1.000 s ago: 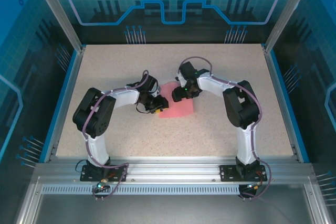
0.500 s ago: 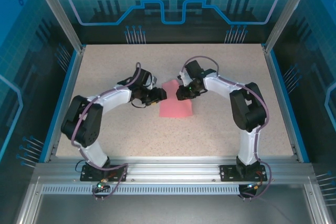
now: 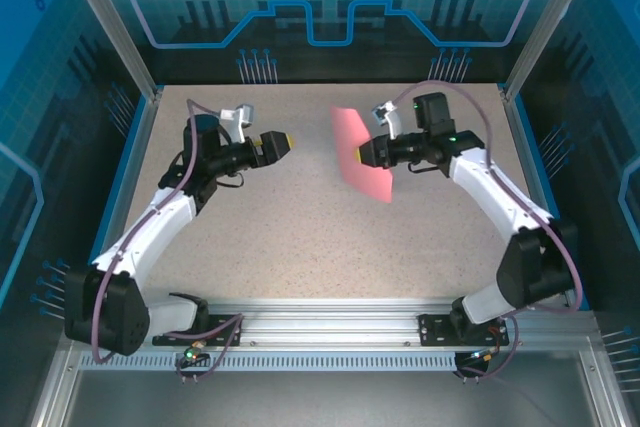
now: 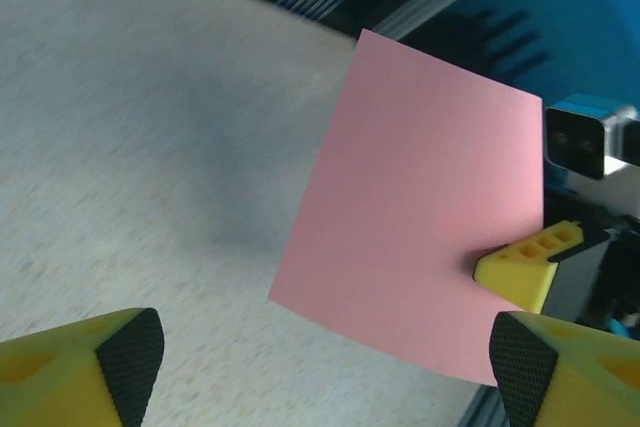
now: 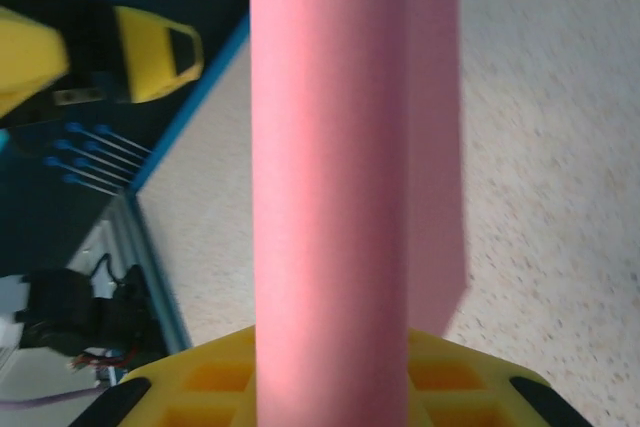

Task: Fold a paper plane with a square sheet of paper (fold left side to right side)
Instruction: Pick up the square sheet of paper from the center of the table, then place a square sheet of paper at the center of the table.

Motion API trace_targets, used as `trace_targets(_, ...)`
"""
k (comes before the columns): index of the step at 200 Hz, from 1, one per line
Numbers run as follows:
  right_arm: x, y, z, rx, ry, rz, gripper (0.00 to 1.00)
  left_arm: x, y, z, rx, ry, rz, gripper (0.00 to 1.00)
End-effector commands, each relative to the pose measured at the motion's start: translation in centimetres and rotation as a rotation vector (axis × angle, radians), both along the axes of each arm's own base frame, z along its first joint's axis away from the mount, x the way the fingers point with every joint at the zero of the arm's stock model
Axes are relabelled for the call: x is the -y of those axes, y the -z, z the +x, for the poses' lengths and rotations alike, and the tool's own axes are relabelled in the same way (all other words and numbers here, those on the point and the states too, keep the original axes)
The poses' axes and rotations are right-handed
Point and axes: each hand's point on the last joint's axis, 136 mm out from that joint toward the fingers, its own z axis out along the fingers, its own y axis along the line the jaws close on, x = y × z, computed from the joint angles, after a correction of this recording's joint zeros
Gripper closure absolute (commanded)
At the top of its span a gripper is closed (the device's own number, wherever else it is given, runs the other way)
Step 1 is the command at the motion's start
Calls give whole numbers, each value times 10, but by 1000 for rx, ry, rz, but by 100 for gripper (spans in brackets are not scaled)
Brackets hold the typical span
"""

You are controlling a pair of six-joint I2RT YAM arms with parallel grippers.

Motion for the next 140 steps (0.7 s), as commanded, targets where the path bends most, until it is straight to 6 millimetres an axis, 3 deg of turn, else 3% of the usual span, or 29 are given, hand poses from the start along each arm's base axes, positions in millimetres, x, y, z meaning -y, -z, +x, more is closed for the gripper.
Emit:
trace_targets(1, -5, -47, -34, 91, -153, 111, 76, 15, -48, -18, 206, 162, -48, 11)
trace_targets(32, -7, -97, -66, 183, -257, 201, 76, 28, -76, -34, 312, 307, -84, 11)
trace_targets(63, -11, -126, -90, 244, -336, 255, 76, 41, -90, -48, 378, 422, -89, 10)
trace_targets(121, -20, -137, -104, 258, -426, 296, 76, 76, -96, -75, 387, 629, -80, 10)
trace_targets(140, -20, -133, -100, 258, -409, 277, 75, 81, -98, -77, 384, 660, -90, 17)
